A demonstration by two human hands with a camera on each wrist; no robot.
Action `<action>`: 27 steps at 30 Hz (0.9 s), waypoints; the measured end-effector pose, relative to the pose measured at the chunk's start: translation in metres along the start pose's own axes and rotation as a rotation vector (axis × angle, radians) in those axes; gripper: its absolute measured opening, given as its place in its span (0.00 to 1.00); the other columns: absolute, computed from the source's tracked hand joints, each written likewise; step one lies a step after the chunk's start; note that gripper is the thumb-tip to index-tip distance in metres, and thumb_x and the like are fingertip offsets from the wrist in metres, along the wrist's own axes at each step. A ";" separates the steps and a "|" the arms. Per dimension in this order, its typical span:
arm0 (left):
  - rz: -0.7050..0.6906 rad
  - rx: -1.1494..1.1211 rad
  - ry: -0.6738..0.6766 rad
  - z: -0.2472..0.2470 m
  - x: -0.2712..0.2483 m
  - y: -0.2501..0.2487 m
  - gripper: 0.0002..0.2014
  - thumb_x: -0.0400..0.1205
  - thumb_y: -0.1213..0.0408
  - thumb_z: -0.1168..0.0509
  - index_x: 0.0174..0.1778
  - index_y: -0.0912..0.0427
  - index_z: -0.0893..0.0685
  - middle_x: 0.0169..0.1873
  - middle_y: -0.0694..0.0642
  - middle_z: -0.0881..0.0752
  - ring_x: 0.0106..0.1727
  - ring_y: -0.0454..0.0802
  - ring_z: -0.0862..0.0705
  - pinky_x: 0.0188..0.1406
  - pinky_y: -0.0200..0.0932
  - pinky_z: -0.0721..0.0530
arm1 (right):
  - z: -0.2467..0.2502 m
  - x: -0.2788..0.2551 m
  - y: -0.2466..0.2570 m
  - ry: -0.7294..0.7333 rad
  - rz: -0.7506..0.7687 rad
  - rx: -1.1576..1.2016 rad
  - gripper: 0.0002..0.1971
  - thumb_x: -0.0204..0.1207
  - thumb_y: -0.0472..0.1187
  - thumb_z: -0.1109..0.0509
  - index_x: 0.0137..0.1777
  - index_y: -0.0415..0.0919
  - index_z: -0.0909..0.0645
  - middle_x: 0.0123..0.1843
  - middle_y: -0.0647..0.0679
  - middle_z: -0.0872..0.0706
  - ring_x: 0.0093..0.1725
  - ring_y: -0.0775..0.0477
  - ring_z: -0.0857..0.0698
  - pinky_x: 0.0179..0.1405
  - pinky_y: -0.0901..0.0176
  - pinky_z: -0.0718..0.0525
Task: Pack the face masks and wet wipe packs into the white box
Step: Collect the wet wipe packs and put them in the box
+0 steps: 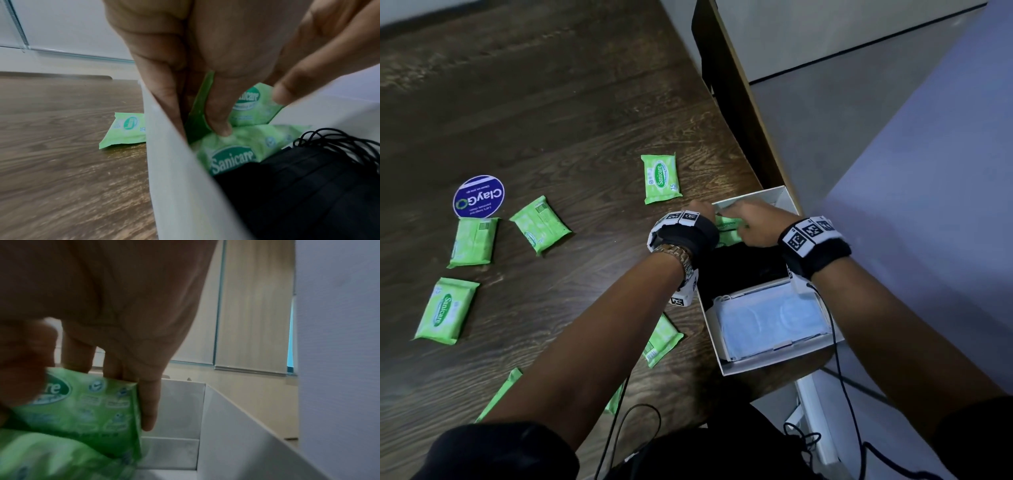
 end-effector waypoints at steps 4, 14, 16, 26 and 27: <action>-0.001 -0.023 -0.037 0.002 -0.004 0.001 0.16 0.81 0.68 0.36 0.65 0.65 0.19 0.61 0.65 0.16 0.61 0.64 0.16 0.53 0.53 0.19 | -0.008 0.010 0.000 0.028 0.050 -0.211 0.39 0.70 0.35 0.21 0.80 0.49 0.31 0.74 0.42 0.21 0.72 0.39 0.21 0.69 0.46 0.21; -0.152 0.059 -0.083 0.018 -0.013 0.004 0.13 0.75 0.65 0.29 0.55 0.60 0.12 0.51 0.61 0.14 0.51 0.63 0.13 0.44 0.50 0.14 | -0.034 0.014 -0.002 0.008 0.091 -0.345 0.50 0.49 0.66 0.16 0.72 0.47 0.24 0.68 0.46 0.19 0.68 0.41 0.21 0.66 0.42 0.21; -0.164 0.038 -0.106 0.018 -0.009 0.010 0.09 0.74 0.65 0.30 0.49 0.56 0.12 0.44 0.57 0.16 0.47 0.62 0.13 0.38 0.47 0.17 | -0.045 0.010 -0.001 -0.001 0.095 -0.416 0.52 0.49 0.61 0.13 0.75 0.47 0.27 0.70 0.45 0.23 0.70 0.41 0.25 0.66 0.42 0.22; -0.447 -0.016 -0.255 0.000 0.001 0.028 0.13 0.67 0.48 0.21 0.45 0.42 0.10 0.58 0.52 0.24 0.61 0.54 0.28 0.56 0.51 0.22 | -0.021 0.023 -0.008 -0.081 0.146 -0.178 0.37 0.63 0.40 0.18 0.73 0.45 0.28 0.65 0.40 0.16 0.61 0.36 0.16 0.55 0.43 0.16; -0.437 -0.046 -0.290 0.000 -0.001 0.030 0.13 0.67 0.48 0.21 0.46 0.43 0.10 0.60 0.52 0.25 0.62 0.55 0.28 0.57 0.53 0.22 | -0.018 0.024 -0.010 -0.085 0.151 -0.157 0.37 0.64 0.41 0.18 0.74 0.47 0.28 0.65 0.40 0.16 0.61 0.37 0.16 0.56 0.44 0.16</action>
Point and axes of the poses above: each hand's wrist, its own x-axis towards the middle knuckle, its own z-axis out of the back of the hand, y = z × x, the point moved 4 cm from there along x, towards the middle knuckle
